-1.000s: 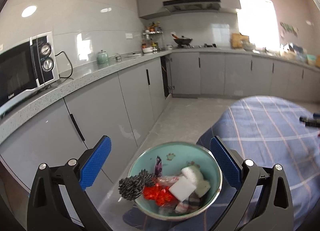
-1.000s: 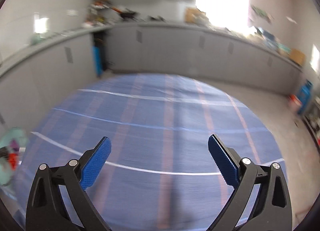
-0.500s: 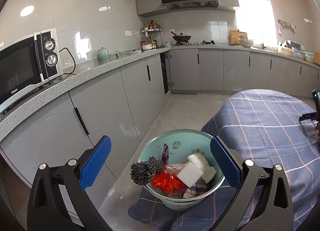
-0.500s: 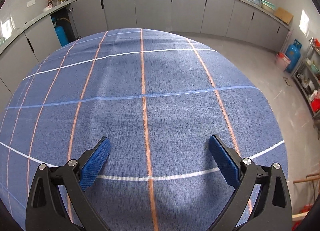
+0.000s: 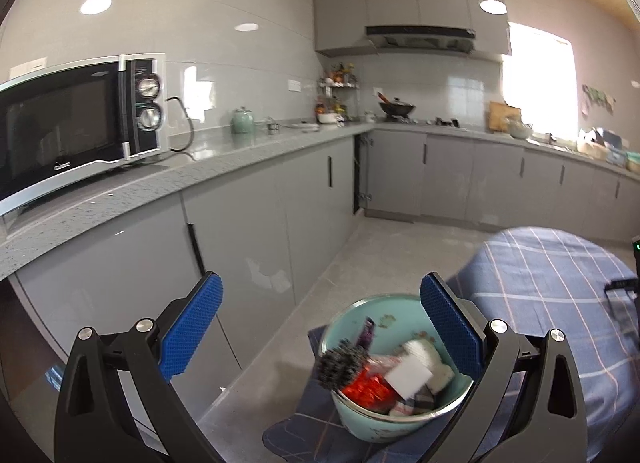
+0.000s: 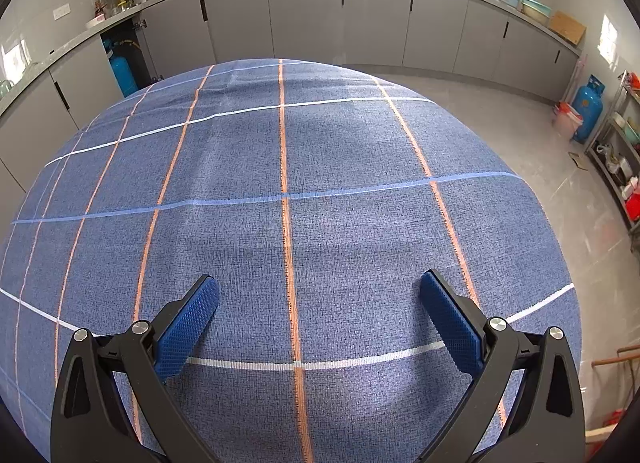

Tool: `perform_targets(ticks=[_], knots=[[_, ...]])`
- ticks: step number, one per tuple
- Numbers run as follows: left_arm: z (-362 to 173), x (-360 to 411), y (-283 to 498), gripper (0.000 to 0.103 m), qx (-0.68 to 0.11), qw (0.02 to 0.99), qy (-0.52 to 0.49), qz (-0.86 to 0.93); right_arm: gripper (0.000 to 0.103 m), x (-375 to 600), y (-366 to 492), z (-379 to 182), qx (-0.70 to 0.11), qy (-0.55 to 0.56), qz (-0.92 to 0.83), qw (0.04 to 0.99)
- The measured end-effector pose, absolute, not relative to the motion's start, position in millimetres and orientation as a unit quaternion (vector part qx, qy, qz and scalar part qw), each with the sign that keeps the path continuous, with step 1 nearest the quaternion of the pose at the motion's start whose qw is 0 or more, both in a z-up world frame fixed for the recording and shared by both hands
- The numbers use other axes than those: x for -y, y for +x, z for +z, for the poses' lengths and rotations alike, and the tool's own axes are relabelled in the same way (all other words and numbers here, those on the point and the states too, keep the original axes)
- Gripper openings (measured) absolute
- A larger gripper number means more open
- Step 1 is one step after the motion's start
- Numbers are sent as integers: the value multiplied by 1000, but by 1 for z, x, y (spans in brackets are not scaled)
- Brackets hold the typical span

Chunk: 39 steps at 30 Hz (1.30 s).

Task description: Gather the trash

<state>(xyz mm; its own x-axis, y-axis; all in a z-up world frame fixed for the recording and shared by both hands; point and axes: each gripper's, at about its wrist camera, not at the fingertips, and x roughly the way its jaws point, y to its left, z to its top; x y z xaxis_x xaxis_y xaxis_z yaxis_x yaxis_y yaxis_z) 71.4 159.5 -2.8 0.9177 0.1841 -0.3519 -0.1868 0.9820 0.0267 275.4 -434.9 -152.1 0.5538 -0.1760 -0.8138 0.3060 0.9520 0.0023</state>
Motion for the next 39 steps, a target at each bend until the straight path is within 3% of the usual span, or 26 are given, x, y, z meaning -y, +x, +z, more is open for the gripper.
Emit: perform_targets(ticks=[23, 39], knots=[[41, -198, 21, 98, -93, 985, -17, 144, 99, 433, 273, -152, -452, 73, -137, 879], [27, -103, 31, 98, -119, 989, 65, 55, 99, 433, 273, -152, -452, 73, -137, 879]])
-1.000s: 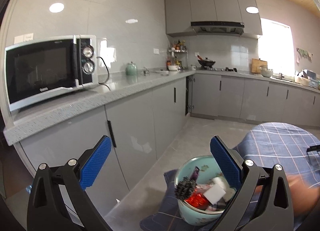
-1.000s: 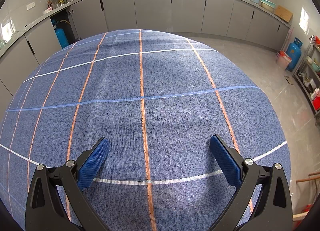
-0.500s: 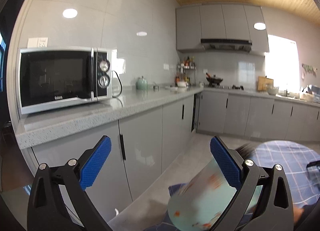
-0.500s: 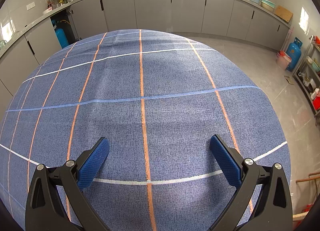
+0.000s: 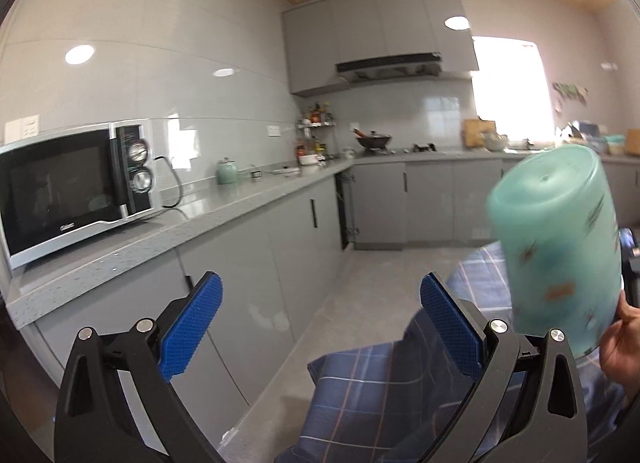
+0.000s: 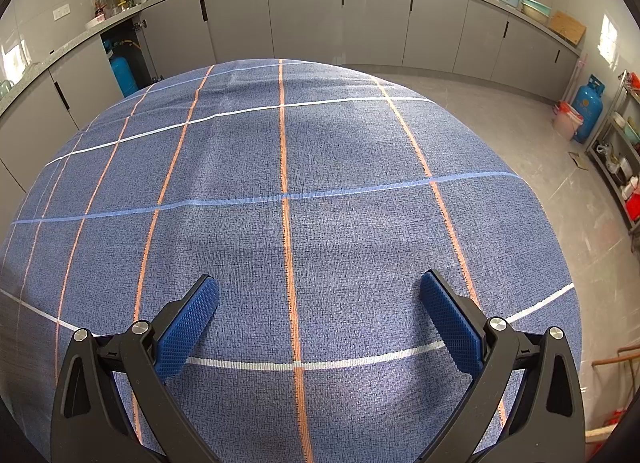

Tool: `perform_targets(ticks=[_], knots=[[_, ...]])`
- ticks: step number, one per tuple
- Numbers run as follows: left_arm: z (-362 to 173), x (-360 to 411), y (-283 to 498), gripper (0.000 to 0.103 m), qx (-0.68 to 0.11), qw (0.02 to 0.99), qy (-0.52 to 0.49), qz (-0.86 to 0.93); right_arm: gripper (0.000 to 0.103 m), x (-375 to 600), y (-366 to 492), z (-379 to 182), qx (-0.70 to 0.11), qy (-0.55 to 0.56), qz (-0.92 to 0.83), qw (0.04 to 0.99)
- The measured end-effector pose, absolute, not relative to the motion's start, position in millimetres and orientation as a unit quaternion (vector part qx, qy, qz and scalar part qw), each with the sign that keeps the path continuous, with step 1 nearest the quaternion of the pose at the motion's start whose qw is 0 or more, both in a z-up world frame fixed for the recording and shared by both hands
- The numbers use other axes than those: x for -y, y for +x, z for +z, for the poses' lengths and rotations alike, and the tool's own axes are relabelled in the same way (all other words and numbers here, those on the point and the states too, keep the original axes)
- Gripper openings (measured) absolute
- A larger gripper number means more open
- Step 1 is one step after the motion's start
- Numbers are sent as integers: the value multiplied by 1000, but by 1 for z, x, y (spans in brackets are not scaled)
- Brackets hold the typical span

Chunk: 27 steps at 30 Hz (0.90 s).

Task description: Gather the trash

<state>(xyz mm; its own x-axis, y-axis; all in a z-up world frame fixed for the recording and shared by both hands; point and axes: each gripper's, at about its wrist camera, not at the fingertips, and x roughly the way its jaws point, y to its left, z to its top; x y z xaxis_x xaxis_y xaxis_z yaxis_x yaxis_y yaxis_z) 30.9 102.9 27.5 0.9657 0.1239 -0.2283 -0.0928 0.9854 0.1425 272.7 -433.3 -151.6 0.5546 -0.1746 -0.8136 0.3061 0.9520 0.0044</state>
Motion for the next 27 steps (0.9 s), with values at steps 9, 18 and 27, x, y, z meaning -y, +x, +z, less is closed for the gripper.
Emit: perform_targets(ticks=[9, 18, 27], knots=[[16, -75, 34, 98, -134, 986, 93, 25, 99, 434, 274, -152, -452, 72, -137, 879], [8, -76, 37, 98, -147, 985, 87, 11, 99, 433, 275, -152, -452, 72, -137, 879], [3, -78, 40, 98, -156, 984, 81, 6, 99, 433, 275, -152, -452, 72, -137, 879]])
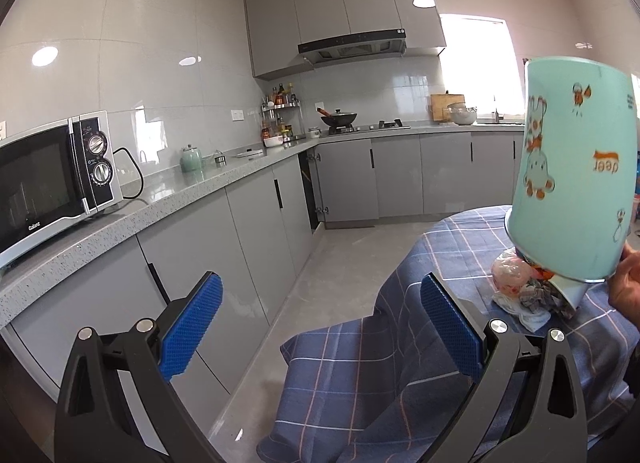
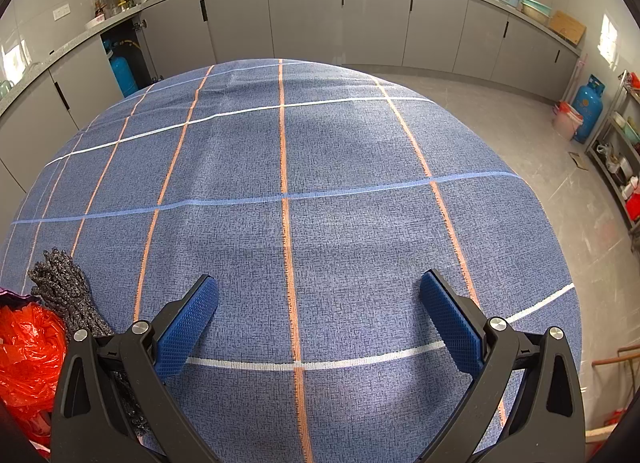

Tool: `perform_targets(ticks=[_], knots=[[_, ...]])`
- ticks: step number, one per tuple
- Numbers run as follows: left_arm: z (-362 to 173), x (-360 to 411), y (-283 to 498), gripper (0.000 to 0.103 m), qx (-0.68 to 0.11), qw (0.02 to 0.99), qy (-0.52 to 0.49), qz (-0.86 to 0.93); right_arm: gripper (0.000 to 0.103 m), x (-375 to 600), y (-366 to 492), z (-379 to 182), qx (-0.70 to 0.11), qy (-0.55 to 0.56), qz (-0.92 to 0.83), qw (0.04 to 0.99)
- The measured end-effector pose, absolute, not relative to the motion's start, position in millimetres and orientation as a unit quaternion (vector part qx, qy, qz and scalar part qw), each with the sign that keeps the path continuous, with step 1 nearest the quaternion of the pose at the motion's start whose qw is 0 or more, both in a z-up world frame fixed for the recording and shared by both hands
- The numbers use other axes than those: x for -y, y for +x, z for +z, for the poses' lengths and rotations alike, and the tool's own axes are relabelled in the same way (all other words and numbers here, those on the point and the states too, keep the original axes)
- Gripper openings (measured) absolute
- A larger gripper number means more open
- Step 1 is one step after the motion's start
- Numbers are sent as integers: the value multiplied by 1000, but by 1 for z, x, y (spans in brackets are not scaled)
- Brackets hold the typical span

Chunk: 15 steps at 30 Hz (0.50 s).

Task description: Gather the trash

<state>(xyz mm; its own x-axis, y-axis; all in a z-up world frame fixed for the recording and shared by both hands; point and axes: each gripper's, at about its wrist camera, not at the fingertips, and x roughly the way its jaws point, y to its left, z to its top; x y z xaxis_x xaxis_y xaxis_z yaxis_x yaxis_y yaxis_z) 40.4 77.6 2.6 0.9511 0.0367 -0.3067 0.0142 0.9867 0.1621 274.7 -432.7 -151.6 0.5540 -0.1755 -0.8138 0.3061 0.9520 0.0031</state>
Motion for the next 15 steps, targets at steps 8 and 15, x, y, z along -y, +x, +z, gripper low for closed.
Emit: perform_targets(ticks=[8, 15], knots=[[0, -75, 40, 98, -157, 984, 81, 2, 99, 434, 275, -152, -452, 72, -137, 879], [-1, -76, 39, 98, -158, 985, 76, 5, 99, 433, 275, -152, -452, 72, -137, 878]])
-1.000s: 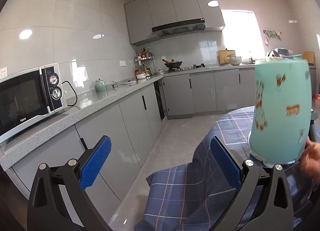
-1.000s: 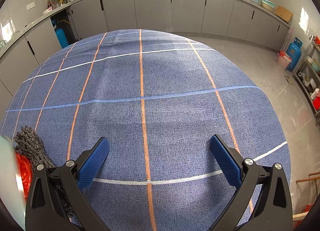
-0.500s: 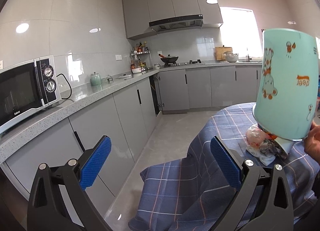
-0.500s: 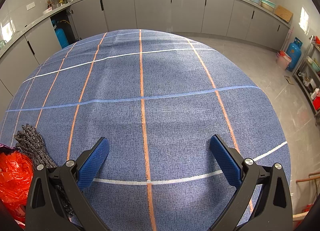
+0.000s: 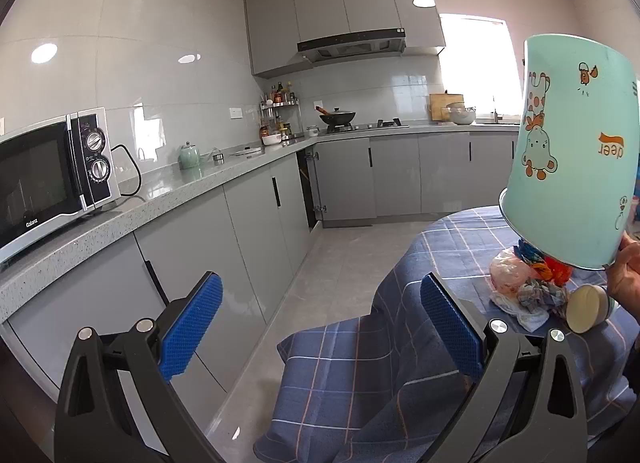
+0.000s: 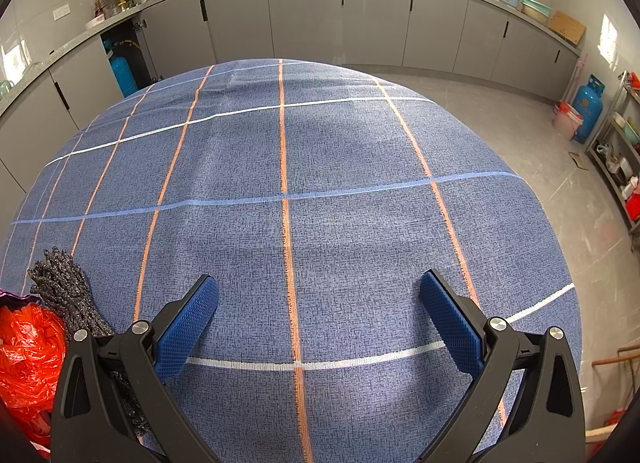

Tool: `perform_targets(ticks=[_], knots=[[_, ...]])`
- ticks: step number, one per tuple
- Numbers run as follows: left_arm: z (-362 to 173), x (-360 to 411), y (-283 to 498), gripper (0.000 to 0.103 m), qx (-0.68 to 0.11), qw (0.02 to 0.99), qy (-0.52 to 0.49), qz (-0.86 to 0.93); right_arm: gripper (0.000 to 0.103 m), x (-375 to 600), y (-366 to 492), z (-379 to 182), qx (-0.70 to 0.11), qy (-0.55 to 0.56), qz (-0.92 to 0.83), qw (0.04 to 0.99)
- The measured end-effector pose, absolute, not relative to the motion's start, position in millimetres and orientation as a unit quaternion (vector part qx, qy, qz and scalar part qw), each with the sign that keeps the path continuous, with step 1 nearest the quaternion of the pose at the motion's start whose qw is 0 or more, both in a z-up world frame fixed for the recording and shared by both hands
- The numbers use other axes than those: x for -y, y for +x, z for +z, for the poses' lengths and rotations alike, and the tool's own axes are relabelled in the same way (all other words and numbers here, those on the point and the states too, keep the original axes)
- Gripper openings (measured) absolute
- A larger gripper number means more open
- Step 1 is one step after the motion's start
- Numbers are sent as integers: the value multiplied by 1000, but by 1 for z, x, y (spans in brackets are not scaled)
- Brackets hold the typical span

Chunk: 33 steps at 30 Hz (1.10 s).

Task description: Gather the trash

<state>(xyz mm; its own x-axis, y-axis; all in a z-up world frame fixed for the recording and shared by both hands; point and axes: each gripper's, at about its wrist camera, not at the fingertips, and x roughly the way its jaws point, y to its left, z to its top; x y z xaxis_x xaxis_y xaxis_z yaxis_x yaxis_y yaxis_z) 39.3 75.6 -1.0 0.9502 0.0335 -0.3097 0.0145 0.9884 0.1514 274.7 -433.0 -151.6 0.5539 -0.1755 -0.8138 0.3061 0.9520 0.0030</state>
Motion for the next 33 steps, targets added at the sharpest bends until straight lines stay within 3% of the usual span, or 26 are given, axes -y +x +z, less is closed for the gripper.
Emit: perform_targets(ticks=[14, 33], knots=[[40, -117, 9, 98, -60, 992, 47, 103, 99, 434, 275, -152, -452, 72, -137, 878], [21, -131, 30, 98, -119, 988, 42, 87, 99, 433, 275, -152, -452, 72, -137, 879]])
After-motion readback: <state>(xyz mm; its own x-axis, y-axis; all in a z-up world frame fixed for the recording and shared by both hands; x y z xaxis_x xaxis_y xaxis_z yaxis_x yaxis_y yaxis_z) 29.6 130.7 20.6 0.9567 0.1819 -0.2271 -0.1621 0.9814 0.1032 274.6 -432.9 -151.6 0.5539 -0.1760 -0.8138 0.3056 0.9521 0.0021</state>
